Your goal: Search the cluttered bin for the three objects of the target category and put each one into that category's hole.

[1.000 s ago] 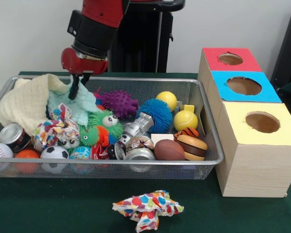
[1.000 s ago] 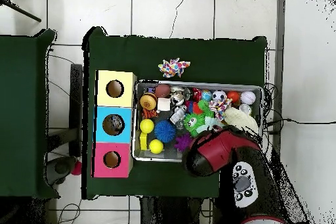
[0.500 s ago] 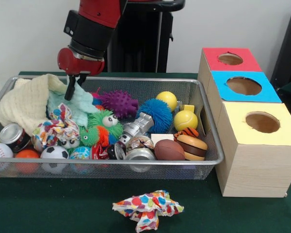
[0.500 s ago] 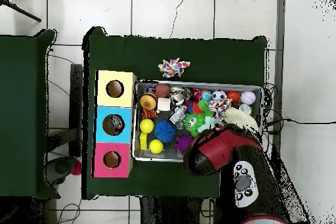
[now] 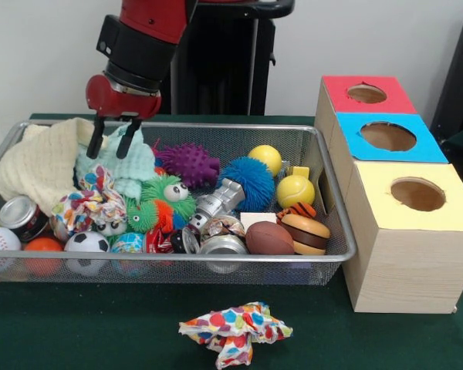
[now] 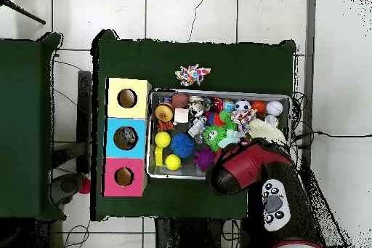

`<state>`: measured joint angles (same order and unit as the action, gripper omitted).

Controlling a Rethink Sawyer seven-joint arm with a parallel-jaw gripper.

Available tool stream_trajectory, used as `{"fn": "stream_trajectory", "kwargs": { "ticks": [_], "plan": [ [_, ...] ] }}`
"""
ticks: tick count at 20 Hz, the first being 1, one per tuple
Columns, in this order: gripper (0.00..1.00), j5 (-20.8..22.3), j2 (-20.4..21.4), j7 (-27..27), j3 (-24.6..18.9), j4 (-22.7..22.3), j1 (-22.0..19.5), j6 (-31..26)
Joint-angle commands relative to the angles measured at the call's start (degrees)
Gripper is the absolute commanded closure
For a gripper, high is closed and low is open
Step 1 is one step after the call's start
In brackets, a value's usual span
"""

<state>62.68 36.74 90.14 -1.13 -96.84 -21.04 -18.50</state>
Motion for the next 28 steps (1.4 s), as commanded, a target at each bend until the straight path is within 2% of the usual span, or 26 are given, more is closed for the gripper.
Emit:
{"fn": "stream_trajectory", "kwargs": {
  "ticks": [1,7,9,10,11,12,14,16,19,23,25,28],
  "plan": [
    [0.0,2.2,0.0,-10.7,-4.7,3.9,-0.8,-4.6],
    [0.0,-0.1,0.8,-11.3,-6.6,2.6,-2.6,-5.4],
    [0.0,-5.6,2.2,-12.1,-9.8,0.0,-6.3,-7.8],
    [0.0,-11.2,3.2,-11.8,-13.1,-2.6,-9.6,-10.4],
    [0.0,-14.5,3.6,-10.8,-14.7,-4.2,-11.2,-11.8],
    [0.0,-20.0,4.1,-7.0,-16.9,-6.4,-13.5,-13.4],
    [0.0,-25.8,4.3,-3.2,-18.9,-8.4,-15.4,-15.1],
    [0.0,-29.1,4.1,-0.4,-19.8,-9.7,-16.2,-14.3],
    [0.0,-32.1,3.3,2.1,-19.9,-10.9,-16.8,-12.9],
    [0.0,-35.0,2.1,6.9,-19.0,-12.8,-16.8,-6.9],
    [0.0,-34.7,1.7,8.3,-17.4,-13.1,-16.2,-4.5],
    [0.0,-34.7,0.0,13.2,-12.5,-13.2,-14.4,-0.1]
  ]
}}
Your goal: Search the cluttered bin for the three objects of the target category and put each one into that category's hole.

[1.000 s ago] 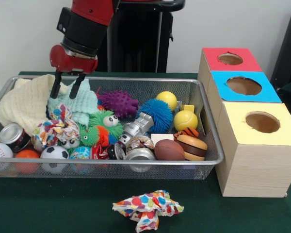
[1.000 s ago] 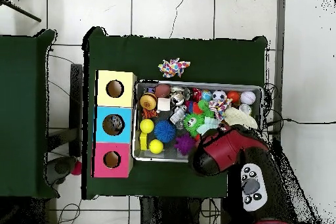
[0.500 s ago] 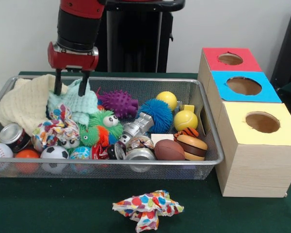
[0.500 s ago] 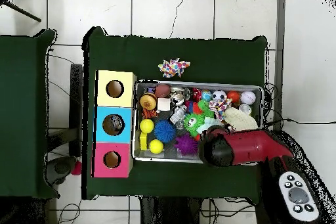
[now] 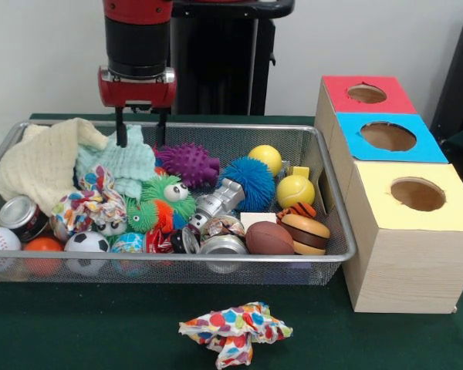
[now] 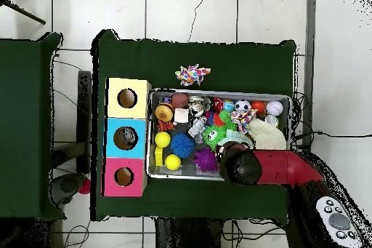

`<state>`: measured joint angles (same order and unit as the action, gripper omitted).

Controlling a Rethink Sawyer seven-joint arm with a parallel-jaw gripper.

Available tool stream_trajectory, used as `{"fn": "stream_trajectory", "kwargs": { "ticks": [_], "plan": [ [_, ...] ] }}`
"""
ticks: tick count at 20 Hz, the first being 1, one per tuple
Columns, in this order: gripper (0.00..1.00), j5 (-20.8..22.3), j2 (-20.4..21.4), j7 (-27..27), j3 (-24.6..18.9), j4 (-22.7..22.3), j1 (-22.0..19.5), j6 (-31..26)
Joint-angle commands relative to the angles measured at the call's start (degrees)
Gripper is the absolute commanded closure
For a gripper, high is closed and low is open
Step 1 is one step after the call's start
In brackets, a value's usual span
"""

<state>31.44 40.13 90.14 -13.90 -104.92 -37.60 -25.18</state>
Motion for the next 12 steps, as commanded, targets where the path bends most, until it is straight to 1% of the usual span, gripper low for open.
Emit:
{"fn": "stream_trajectory", "kwargs": {
  "ticks": [1,2,6,10,12],
  "plan": [
    [0.0,-3.3,-3.9,13.5,1.4,-4.9,2.7,6.6],
    [0.0,-2.0,-4.2,14.3,3.5,-4.1,4.1,8.6],
    [0.0,-1.3,-6.6,15.4,8.1,-1.6,7.8,12.6],
    [0.0,-2.6,-8.9,15.3,10.6,-0.7,9.8,17.3],
    [0.0,-3.7,-9.8,15.5,11.5,-0.5,10.1,19.7]
  ]
}}
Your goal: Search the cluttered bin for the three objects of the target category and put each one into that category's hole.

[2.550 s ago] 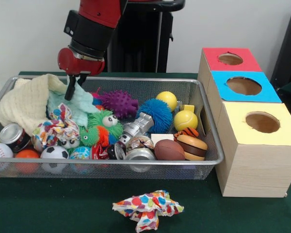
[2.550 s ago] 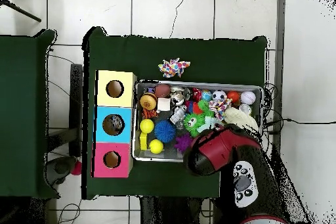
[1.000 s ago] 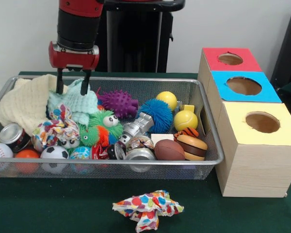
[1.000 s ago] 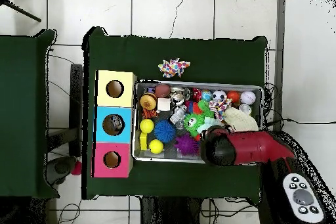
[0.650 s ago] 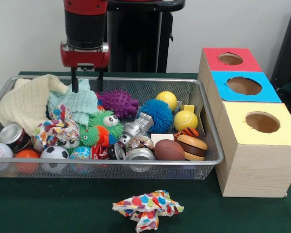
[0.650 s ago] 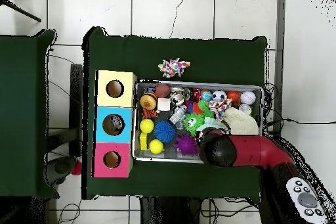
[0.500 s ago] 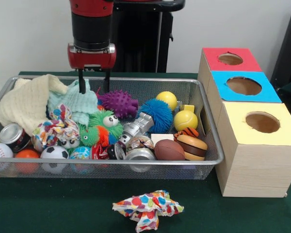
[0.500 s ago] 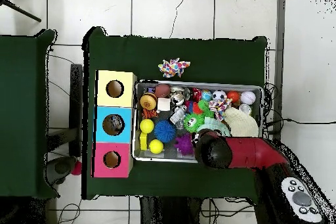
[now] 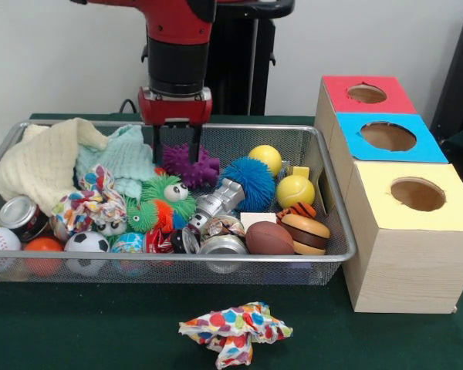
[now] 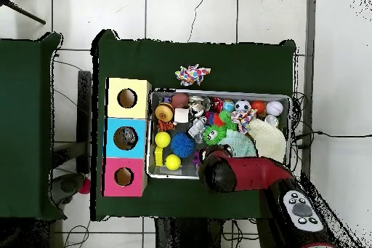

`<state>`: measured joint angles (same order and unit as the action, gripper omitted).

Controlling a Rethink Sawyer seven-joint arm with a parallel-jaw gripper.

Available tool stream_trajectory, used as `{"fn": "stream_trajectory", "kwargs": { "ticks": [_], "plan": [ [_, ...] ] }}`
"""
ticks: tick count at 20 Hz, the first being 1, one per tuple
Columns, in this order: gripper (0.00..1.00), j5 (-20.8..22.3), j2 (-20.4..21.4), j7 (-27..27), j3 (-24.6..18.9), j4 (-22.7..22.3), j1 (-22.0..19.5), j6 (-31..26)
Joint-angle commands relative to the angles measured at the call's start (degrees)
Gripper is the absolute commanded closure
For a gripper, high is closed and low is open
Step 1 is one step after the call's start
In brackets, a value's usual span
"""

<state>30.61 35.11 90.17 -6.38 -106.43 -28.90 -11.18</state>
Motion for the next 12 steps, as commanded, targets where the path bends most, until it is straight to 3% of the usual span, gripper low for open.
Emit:
{"fn": "stream_trajectory", "kwargs": {
  "ticks": [1,9,12],
  "plan": [
    [0.0,-3.2,-5.0,15.2,4.4,1.1,1.6,6.4],
    [0.0,-6.5,-7.0,14.0,5.7,0.7,2.0,11.5],
    [0.0,-5.1,-8.2,11.4,7.7,1.6,3.5,11.9]
  ]
}}
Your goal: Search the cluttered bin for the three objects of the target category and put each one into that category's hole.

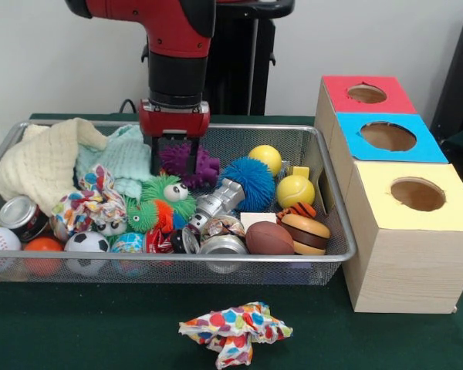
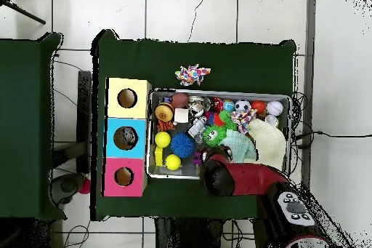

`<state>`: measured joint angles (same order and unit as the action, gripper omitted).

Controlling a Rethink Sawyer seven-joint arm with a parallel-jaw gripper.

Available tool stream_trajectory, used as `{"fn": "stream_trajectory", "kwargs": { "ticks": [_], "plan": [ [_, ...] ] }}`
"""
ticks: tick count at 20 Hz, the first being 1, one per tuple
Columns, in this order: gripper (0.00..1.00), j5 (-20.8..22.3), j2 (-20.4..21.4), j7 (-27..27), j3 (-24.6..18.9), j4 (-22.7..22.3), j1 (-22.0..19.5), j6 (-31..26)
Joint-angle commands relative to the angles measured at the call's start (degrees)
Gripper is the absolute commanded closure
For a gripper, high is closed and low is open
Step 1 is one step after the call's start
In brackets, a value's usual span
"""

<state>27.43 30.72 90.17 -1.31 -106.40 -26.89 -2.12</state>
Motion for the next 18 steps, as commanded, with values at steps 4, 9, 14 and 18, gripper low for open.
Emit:
{"fn": "stream_trajectory", "kwargs": {
  "ticks": [4,9,14,18],
  "plan": [
    [0.0,-2.7,-4.9,12.1,3.0,1.4,1.2,5.4],
    [0.0,-5.1,-5.6,14.0,-0.1,-0.4,-1.2,6.3],
    [0.0,-7.7,-5.2,14.5,-3.3,-2.4,-3.4,6.3],
    [0.0,-9.3,-5.1,14.2,-4.8,-3.2,-4.2,6.3]
  ]
}}
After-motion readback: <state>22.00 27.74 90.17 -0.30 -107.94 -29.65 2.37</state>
